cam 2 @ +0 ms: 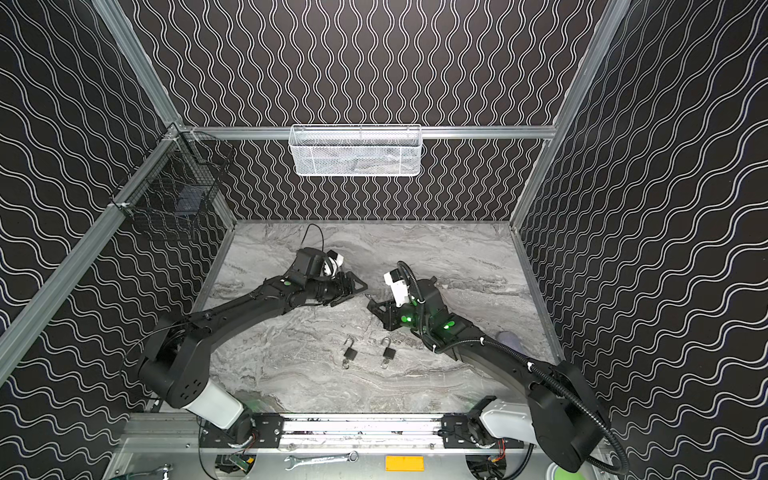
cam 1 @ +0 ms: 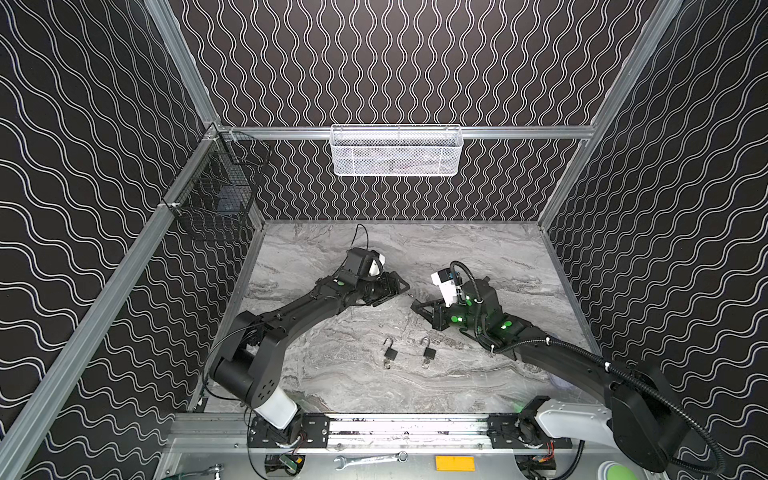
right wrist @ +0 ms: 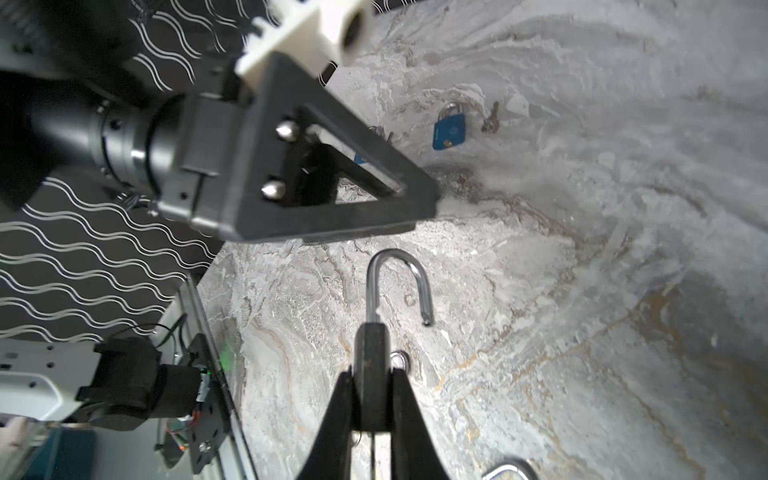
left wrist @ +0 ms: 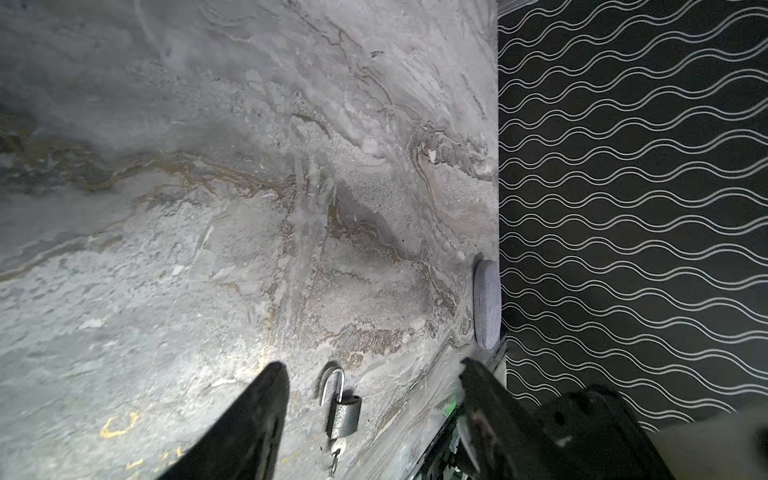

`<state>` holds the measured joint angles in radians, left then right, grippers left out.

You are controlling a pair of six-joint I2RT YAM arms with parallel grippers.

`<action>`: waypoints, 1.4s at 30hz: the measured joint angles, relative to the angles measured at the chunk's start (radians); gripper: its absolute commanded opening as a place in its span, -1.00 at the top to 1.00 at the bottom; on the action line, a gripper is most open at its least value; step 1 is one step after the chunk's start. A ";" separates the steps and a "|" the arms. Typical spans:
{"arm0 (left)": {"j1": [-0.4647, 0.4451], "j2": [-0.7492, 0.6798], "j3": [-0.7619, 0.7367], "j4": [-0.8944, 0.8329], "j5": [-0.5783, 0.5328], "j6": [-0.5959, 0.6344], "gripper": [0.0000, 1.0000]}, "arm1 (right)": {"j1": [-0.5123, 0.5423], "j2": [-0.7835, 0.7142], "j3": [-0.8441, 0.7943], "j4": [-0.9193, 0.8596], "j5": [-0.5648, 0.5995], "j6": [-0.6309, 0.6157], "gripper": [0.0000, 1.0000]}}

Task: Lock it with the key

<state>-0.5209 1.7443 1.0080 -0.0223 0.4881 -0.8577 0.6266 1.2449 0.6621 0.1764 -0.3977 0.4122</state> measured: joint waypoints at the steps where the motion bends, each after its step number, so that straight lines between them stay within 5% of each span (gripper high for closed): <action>1: 0.000 -0.005 -0.016 0.026 0.007 0.000 -0.44 | -0.010 0.000 -0.003 0.000 -0.017 0.013 1.00; 12: -0.005 -0.002 -0.134 0.326 0.090 0.032 -0.58 | -0.057 0.059 -0.006 0.026 -0.169 0.074 1.00; 42: -0.038 0.018 -0.159 0.491 0.177 0.060 -0.38 | -0.142 0.204 0.016 0.264 -0.351 0.210 1.00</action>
<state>-0.5591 1.7618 0.8486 0.4686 0.6655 -0.7982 0.4850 1.4487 0.6777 0.4408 -0.7486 0.6224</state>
